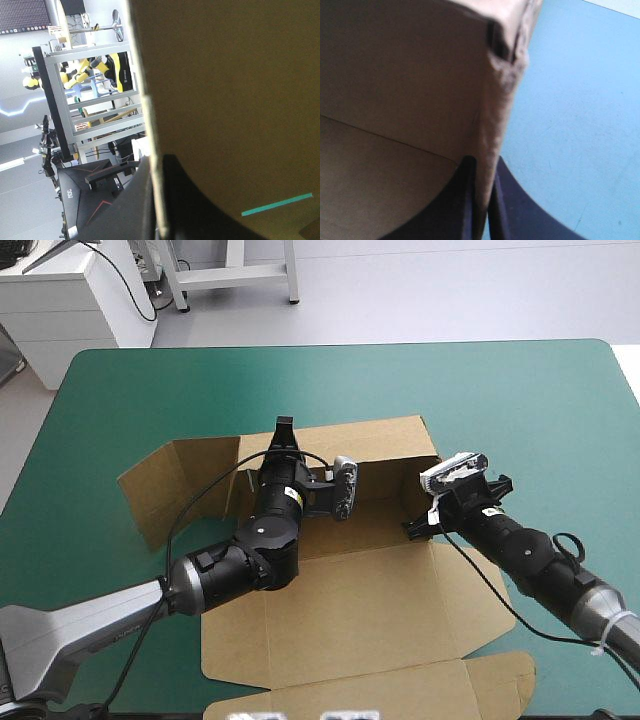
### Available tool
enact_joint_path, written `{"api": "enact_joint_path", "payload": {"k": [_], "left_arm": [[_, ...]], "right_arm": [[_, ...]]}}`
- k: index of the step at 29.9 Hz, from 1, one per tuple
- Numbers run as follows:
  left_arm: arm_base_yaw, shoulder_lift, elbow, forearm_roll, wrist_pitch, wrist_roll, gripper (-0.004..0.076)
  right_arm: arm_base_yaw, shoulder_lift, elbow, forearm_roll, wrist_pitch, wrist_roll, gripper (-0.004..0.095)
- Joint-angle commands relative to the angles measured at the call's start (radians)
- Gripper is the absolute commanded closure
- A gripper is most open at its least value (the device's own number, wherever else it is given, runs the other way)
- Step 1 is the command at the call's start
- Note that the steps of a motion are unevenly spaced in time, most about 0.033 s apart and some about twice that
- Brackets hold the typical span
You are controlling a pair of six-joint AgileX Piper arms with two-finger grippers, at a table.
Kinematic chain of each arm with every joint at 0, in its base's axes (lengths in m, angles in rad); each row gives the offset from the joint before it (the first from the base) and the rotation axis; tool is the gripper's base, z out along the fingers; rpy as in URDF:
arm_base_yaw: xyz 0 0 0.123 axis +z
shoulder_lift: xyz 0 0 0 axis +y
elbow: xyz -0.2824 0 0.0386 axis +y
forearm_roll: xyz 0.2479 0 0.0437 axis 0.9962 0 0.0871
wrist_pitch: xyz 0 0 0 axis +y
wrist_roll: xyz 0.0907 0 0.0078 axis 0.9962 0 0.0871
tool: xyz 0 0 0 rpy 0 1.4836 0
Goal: Fold the box
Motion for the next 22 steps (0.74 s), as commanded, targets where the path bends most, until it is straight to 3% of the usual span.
{"api": "enact_joint_path", "payload": {"k": [1, 5, 7, 12, 14, 16, 22], "left_arm": [[-0.007, -0.029, -0.014, -0.016, -0.056, 0.008, 0.0731], [-0.007, -0.029, -0.014, -0.016, -0.077, 0.008, 0.0680], [-0.005, -0.029, -0.014, -0.004, -0.088, 0.008, 0.0569], [0.004, -0.026, -0.014, 0.088, -0.114, -0.023, 0.0197], [0.001, -0.026, -0.014, 0.113, -0.120, -0.098, 0.0130], [-0.022, -0.026, -0.014, 0.124, -0.087, -0.135, 0.0127], [-0.158, -0.026, -0.014, 0.115, 0.154, -0.159, 0.0179]], "right_arm": [[0.001, -0.003, -0.049, -0.027, 0.006, -0.035, 0.0929], [0.001, 0.002, -0.049, -0.027, -0.005, -0.035, 0.0929], [0.001, 0.002, -0.049, -0.027, -0.009, -0.035, 0.0929], [0.001, 0.002, -0.049, -0.029, -0.027, -0.050, 0.0929], [0.001, 0.002, -0.050, -0.022, -0.052, -0.050, 0.0929], [0.001, 0.002, -0.059, -0.015, -0.066, -0.040, 0.0929], [-0.006, 0.035, -0.117, -0.020, -0.096, -0.042, 0.0929]]}}
